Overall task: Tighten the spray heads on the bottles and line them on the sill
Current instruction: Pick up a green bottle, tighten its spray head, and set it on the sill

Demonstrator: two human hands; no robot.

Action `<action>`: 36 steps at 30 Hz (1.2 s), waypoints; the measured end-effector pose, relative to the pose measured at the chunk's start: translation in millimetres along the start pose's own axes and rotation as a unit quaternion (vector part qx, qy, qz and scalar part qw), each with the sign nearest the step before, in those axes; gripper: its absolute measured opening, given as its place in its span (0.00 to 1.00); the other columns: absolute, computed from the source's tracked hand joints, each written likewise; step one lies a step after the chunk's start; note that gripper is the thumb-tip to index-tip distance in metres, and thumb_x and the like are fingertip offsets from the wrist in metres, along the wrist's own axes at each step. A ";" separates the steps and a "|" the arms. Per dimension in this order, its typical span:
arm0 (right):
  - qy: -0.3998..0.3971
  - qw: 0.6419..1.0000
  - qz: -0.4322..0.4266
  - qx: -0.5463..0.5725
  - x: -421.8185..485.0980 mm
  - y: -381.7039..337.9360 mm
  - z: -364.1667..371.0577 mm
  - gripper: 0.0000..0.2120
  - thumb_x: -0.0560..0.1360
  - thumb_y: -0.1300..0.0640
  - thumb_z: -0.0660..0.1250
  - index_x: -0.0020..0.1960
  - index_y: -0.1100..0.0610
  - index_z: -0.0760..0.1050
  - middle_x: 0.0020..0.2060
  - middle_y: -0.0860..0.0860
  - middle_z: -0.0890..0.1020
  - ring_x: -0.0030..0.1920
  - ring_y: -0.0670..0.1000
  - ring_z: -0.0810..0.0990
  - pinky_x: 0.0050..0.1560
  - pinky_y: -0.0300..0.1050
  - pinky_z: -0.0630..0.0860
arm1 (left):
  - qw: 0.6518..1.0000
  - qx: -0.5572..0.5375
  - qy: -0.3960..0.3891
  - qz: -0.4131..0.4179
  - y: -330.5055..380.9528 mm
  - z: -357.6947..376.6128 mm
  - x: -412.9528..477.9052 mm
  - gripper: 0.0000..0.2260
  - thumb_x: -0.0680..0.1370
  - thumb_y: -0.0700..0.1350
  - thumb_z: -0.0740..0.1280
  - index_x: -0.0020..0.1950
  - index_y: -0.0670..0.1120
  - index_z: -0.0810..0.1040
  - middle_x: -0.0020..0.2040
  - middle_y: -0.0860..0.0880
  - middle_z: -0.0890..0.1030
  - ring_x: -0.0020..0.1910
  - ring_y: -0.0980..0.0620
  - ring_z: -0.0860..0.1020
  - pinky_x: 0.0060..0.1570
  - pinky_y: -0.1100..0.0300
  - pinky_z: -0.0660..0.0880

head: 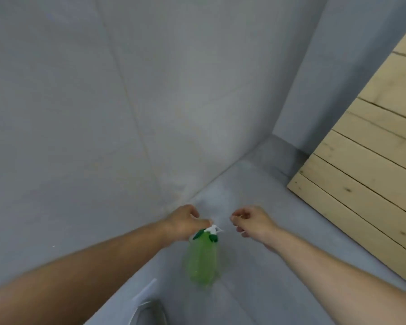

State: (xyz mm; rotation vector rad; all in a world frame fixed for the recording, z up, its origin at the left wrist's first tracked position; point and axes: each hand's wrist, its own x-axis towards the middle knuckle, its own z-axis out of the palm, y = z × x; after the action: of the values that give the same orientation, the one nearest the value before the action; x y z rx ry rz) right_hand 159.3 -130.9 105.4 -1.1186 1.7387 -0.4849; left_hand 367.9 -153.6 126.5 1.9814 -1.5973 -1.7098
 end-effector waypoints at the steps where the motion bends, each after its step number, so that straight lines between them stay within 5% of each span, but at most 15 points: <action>1: -0.003 1.000 0.010 -0.001 9.6 10.5 6.9 0.08 0.75 0.55 0.70 0.50 0.59 0.81 0.44 0.58 0.84 0.42 0.55 0.82 0.44 0.49 0.79 | 1.000 0.012 -0.007 -0.016 -10.4 7.9 11.2 0.25 0.76 0.57 0.74 0.65 0.44 0.73 0.54 0.46 0.77 0.51 0.47 0.79 0.48 0.54 0.77; 7: -0.021 0.997 0.067 -0.017 68.0 51.5 47.8 0.21 0.73 0.50 0.72 0.62 0.59 0.78 0.56 0.56 0.82 0.55 0.56 0.81 0.56 0.49 0.78 | 0.995 0.052 -0.035 -0.078 -54.5 40.6 66.2 0.23 0.76 0.57 0.73 0.60 0.46 0.70 0.50 0.49 0.76 0.44 0.53 0.76 0.35 0.63 0.73; 13: -0.017 0.996 0.085 -0.017 100.4 66.9 73.9 0.28 0.69 0.49 0.76 0.65 0.59 0.75 0.60 0.56 0.80 0.56 0.53 0.79 0.56 0.42 0.73 | 0.993 0.041 -0.046 -0.101 -85.4 53.1 91.2 0.36 0.66 0.66 0.76 0.60 0.39 0.81 0.43 0.48 0.81 0.38 0.52 0.81 0.26 0.65 0.75; 15: -0.005 0.995 0.093 -0.032 106.6 71.2 80.5 0.28 0.68 0.49 0.77 0.63 0.60 0.76 0.60 0.57 0.81 0.57 0.55 0.80 0.60 0.45 0.75 | 0.993 0.017 -0.052 -0.108 -91.5 57.6 96.6 0.29 0.66 0.65 0.77 0.52 0.42 0.83 0.42 0.48 0.84 0.39 0.50 0.84 0.38 0.57 0.84; 18: 0.000 0.993 0.099 -0.060 111.2 73.8 86.9 0.28 0.66 0.47 0.78 0.60 0.61 0.78 0.58 0.57 0.82 0.56 0.55 0.81 0.57 0.46 0.77 | 0.990 -0.014 -0.060 -0.126 -96.8 61.6 97.3 0.19 0.70 0.60 0.77 0.47 0.45 0.84 0.43 0.47 0.86 0.43 0.47 0.86 0.51 0.50 0.84; 21: 0.004 0.990 0.102 -0.093 112.2 72.4 90.7 0.23 0.66 0.48 0.78 0.56 0.60 0.79 0.54 0.56 0.83 0.54 0.55 0.81 0.48 0.42 0.75 | 0.988 -0.038 -0.059 -0.138 -102.6 59.6 94.0 0.18 0.72 0.61 0.75 0.49 0.48 0.81 0.44 0.49 0.85 0.45 0.48 0.86 0.49 0.52 0.83; 25: -0.005 0.992 0.103 -0.067 113.9 68.3 93.6 0.15 0.66 0.53 0.78 0.46 0.62 0.83 0.46 0.59 0.85 0.48 0.57 0.84 0.51 0.51 0.81 | 0.983 -0.090 -0.066 -0.143 -109.7 55.2 85.2 0.16 0.76 0.57 0.74 0.54 0.48 0.76 0.47 0.50 0.82 0.43 0.53 0.83 0.38 0.60 0.80; 29: -0.023 0.994 0.108 0.019 108.2 63.6 89.1 0.14 0.67 0.57 0.77 0.48 0.65 0.83 0.47 0.63 0.85 0.48 0.60 0.85 0.51 0.59 0.82 | 0.980 -0.136 -0.073 -0.127 -105.9 50.7 73.2 0.18 0.75 0.54 0.76 0.58 0.46 0.78 0.49 0.48 0.85 0.45 0.51 0.85 0.41 0.57 0.84; 36: -0.025 0.991 0.088 0.099 59.6 26.4 20.5 0.04 0.77 0.62 0.68 0.47 0.64 0.76 0.47 0.63 0.80 0.40 0.57 0.82 0.47 0.52 0.83 | 0.989 -0.097 -0.101 -0.047 -62.9 30.3 40.2 0.22 0.71 0.55 0.78 0.59 0.44 0.82 0.51 0.45 0.87 0.51 0.45 0.87 0.52 0.52 0.84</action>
State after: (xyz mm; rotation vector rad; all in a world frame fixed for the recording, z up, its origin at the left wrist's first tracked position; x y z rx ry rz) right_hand 159.0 -165.1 46.3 -0.8222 1.6868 -0.5043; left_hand 377.9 -137.6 48.2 1.8685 -1.3470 -2.0735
